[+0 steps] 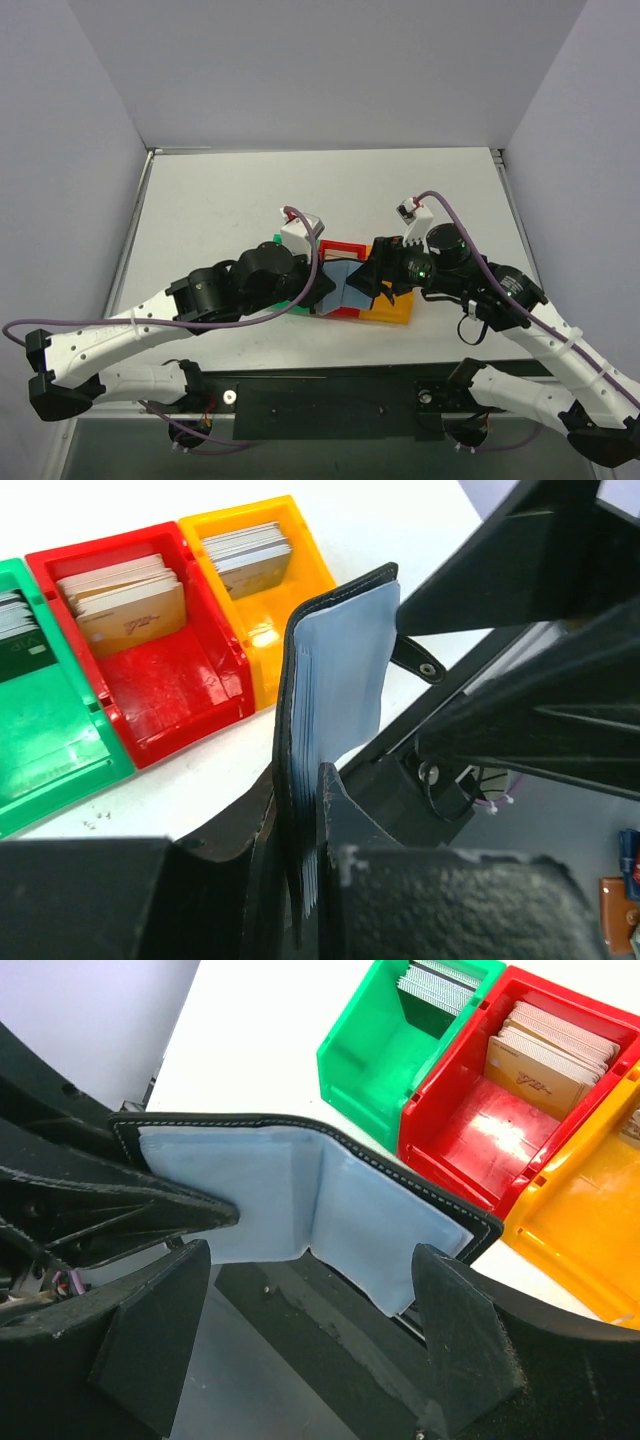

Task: Take the credit cards out of the card holder
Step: Place the card holder at the corner of the board.

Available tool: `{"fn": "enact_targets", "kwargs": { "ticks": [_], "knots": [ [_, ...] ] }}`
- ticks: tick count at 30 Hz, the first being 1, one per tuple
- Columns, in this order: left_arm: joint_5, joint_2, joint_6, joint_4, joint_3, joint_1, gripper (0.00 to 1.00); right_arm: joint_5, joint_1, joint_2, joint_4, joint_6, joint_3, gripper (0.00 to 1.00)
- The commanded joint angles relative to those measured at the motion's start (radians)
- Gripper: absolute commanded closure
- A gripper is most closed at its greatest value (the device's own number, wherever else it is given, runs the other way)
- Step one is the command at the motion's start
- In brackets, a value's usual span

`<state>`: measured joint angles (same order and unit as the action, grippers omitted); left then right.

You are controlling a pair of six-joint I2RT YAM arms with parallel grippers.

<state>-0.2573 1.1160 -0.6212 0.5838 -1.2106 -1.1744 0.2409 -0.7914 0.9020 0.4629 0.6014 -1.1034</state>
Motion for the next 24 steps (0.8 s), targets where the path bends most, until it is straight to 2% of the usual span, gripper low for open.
{"fn": "enact_targets", "kwargs": {
  "ticks": [1,6,14,18,24],
  "knots": [
    [0.100,-0.062,0.020,-0.137,0.011,-0.001,1.00,-0.011,0.014,-0.006,-0.020,-0.034,-0.018,0.24],
    [0.233,-0.128,0.038,-0.235,0.060,-0.001,1.00,-0.023,0.030,-0.017,0.019,-0.090,-0.032,0.24],
    [0.305,-0.214,0.025,-0.351,0.131,0.007,1.00,0.009,0.061,-0.063,0.022,-0.104,-0.001,0.24],
    [0.358,-0.242,-0.006,-0.430,0.170,0.022,1.00,0.105,0.076,-0.097,-0.038,-0.111,0.008,0.24],
    [0.421,-0.265,-0.046,-0.507,0.207,0.067,1.00,0.264,0.075,-0.114,-0.107,-0.088,0.027,0.34]
  ]
}}
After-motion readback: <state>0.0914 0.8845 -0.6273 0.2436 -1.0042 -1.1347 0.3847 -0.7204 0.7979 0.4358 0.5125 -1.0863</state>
